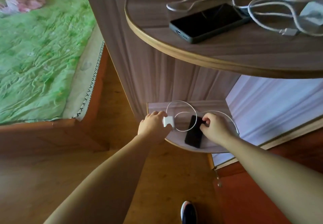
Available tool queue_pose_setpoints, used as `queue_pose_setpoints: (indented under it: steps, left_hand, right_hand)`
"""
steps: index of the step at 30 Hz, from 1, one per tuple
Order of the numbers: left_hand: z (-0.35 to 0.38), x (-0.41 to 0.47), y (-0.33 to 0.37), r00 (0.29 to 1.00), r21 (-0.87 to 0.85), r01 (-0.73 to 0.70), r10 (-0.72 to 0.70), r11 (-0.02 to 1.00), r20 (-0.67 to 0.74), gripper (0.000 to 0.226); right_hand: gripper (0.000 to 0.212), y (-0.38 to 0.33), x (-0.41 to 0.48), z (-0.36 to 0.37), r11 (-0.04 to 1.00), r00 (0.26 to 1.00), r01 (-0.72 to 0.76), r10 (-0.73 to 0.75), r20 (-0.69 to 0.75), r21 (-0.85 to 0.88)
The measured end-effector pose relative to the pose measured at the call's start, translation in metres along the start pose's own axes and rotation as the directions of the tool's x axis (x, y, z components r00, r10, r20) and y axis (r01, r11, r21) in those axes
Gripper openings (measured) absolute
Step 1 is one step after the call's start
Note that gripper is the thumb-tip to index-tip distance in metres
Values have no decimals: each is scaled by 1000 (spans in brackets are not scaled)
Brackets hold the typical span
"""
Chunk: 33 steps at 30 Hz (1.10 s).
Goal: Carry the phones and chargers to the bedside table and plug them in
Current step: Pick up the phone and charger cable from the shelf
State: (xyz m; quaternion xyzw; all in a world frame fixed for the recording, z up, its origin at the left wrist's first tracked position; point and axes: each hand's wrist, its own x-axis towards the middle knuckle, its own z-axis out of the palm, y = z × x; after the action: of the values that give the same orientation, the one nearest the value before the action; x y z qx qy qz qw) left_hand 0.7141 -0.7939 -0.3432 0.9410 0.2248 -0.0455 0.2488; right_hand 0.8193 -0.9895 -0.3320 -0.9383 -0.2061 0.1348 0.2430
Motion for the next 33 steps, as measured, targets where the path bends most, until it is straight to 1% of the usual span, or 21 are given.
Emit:
queue_pose_setpoints:
  steps: [2, 6, 8, 10, 12, 13, 15, 18, 20, 23, 25, 28, 30, 31, 33]
  left_hand:
    - [22, 13, -1, 999, 1, 0, 0, 1000, 38, 45]
    - [67, 36, -7, 995, 64, -28, 21, 998, 100, 43]
    - [89, 46, -9, 989, 95, -50, 36, 994, 141, 41]
    - [108, 55, -12, 985, 101, -49, 31, 994, 171, 40]
    - [123, 63, -15, 979, 119, -57, 32, 991, 202, 44]
    - [128, 67, -17, 976, 136, -68, 37, 988, 216, 46]
    - [138, 74, -21, 973, 163, -75, 36, 984, 228, 47]
    - [146, 82, -29, 982, 154, -25, -5, 988, 190, 44]
    - [152, 90, -34, 990, 113, 33, -49, 993, 135, 45]
    - [160, 104, -37, 989, 32, 134, -136, 990, 59, 52]
    - [166, 112, -37, 982, 4, 182, -182, 983, 48, 58]
    - [174, 123, -38, 972, 15, 232, -232, 973, 43, 70]
    - [177, 130, -37, 958, 15, 283, -283, 959, 41, 83]
    - [179, 134, -36, 955, 22, 294, -295, 955, 38, 86]
    - [181, 140, -34, 954, 59, 293, -295, 954, 44, 84]
  right_hand:
    - [13, 17, 15, 19, 997, 997, -74, 73, 30, 23]
    - [8, 47, 38, 62, 990, 989, -136, 135, 63, 20]
    - [11, 60, 44, 85, 982, 981, -185, 182, 66, 41]
    - [19, 73, 50, 107, 973, 971, -226, 223, 85, 39]
    - [33, 83, 54, 129, 961, 954, -278, 275, 119, 10]
    - [44, 87, 56, 139, 949, 942, -314, 312, 126, -3]
    - [71, 91, 58, 158, 919, 913, -393, 395, 102, -42]
    - [105, 88, 59, 177, 880, 879, -471, 474, 56, -61]
    - [117, 85, 62, 188, 874, 877, -475, 479, 23, -98]
    - [117, 82, 67, 198, 872, 877, -472, 480, 30, -129]
    - [117, 84, 68, 196, 874, 874, -470, 480, 67, -126]
    - [119, 95, 65, 183, 904, 901, -400, 418, 113, -153]
    - [118, 104, 64, 170, 911, 924, -344, 372, 90, -227]
    - [118, 107, 64, 162, 909, 929, -329, 360, 83, -258]
    - [119, 112, 67, 148, 903, 926, -330, 366, 89, -277]
